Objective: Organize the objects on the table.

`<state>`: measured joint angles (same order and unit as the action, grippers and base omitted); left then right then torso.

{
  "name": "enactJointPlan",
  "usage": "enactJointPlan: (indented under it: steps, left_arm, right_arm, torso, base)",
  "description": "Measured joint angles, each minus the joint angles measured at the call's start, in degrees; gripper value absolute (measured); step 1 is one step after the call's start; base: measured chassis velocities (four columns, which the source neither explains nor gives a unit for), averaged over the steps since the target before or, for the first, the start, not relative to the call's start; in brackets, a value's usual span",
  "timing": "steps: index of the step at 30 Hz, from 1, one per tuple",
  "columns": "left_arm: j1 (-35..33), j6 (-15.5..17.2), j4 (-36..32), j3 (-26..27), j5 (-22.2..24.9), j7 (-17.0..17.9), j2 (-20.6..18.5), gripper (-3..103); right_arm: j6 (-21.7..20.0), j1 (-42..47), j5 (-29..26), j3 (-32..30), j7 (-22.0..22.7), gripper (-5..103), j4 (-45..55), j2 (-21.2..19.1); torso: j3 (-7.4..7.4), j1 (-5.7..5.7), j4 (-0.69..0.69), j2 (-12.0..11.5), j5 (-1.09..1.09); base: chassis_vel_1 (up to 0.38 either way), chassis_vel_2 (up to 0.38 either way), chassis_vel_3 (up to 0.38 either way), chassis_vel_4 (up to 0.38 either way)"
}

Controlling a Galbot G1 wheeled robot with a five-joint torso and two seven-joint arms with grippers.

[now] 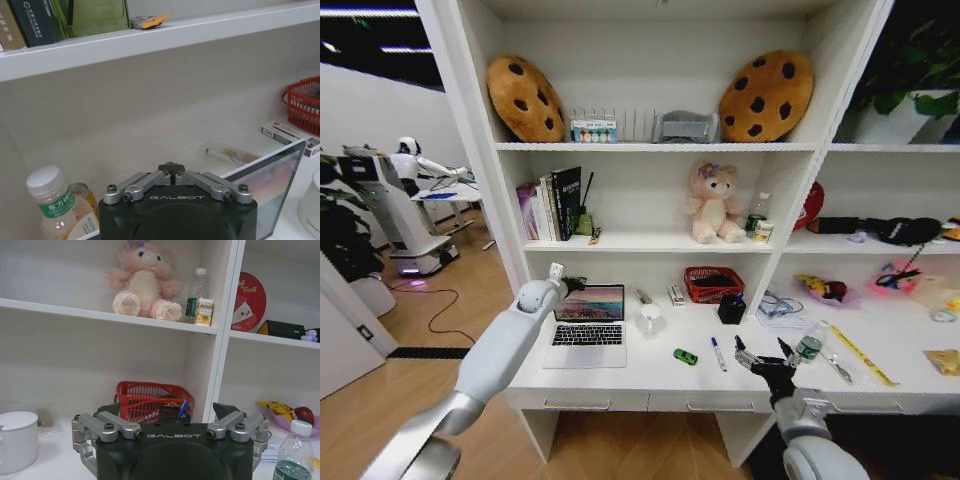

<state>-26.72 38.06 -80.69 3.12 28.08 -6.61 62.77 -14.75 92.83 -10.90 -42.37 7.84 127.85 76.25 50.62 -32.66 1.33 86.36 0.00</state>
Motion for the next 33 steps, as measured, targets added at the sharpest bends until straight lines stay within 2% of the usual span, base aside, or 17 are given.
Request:
enactJointPlan:
  steps: [14, 15, 16, 19, 20, 22, 23, 25, 27, 33]
  left_arm:
    - [-11.5, 2.1, -13.5, 3.8, 0.2, 1.0, -4.9, 0]
    - [-15.3, 2.4, -16.9, 5.6, 0.1, 1.4, -6.4, 0]
    - [-19.6, 2.4, -20.4, 8.1, -0.2, 1.6, -7.7, 0]
    - [-26.3, 2.2, -24.3, 12.3, -1.1, 1.6, -8.9, 0]
    - [-26.3, 2.2, -24.3, 12.3, -1.1, 1.6, -8.9, 0]
    - [-32.4, 1.0, -26.7, 16.4, -3.0, 1.2, -9.2, 0]
    - [-32.4, 1.0, -26.7, 16.4, -3.0, 1.2, -9.2, 0]
    - [-37.2, -0.6, -27.5, 19.0, -6.0, 0.2, -8.4, 0]
    - [-38.9, -1.3, -27.8, 19.8, -7.4, -0.2, -7.7, 0]
    - [-37.8, -2.0, -28.8, 19.6, -7.4, 0.9, -5.4, 0]
  right_arm:
    - [0.7, 1.3, 0.7, 0.3, -0.9, 100, 0.4, 0.0]
    - [1.0, 1.4, 1.2, 0.9, -1.0, 100, 0.4, 0.1]
    - [1.2, 1.4, 1.6, 1.6, -1.0, 100, 0.3, 0.2]
    - [1.2, 1.3, 2.3, 2.8, -1.0, 100, 0.1, 0.4]
    - [1.2, 1.3, 2.3, 2.8, -1.0, 100, 0.1, 0.4]
    - [1.3, 1.2, 2.9, 4.0, -1.0, 100, -0.1, 0.6]
    - [1.3, 1.2, 2.9, 4.0, -1.0, 100, -0.1, 0.6]
    - [1.4, 1.2, 3.6, 5.1, -1.0, 100, -0.4, 0.7]
    - [1.4, 1.3, 3.6, 5.3, -1.0, 100, -0.4, 0.7]
    - [1.4, 1.6, 3.2, 4.5, -1.0, 100, -0.1, 0.0]
  torso:
    - [0.00, 0.00, 0.02, 0.0, -0.01]
    - [0.01, 0.00, -0.02, 0.0, -0.02]
    - [0.00, 0.00, 0.00, 0.0, -0.02]
    - [0.00, 0.01, -0.02, 0.0, -0.02]
    - [0.00, 0.01, -0.02, 0.0, -0.02]
    - [-0.01, 0.01, -0.02, 0.0, -0.01]
    - [-0.01, 0.01, -0.02, 0.0, -0.01]
    - [0.00, 0.01, -0.01, 0.0, -0.01]
    - [0.00, 0.01, 0.00, 0.0, -0.01]
    - [0.00, 0.01, 0.01, 0.0, 0.00]
  base:
    - [0.000, 0.000, 0.000, 0.000]
    - [0.000, 0.000, 0.000, 0.000]
    - [0.000, 0.000, 0.000, 0.000]
    - [0.000, 0.000, 0.000, 0.000]
    - [0.000, 0.000, 0.000, 0.000]
    - [0.000, 0.000, 0.000, 0.000]
    - [0.000, 0.000, 0.000, 0.000]
    - [0.000, 0.000, 0.000, 0.000]
    - [0.000, 0.000, 0.000, 0.000]
    - [0.000, 0.000, 0.000, 0.000]
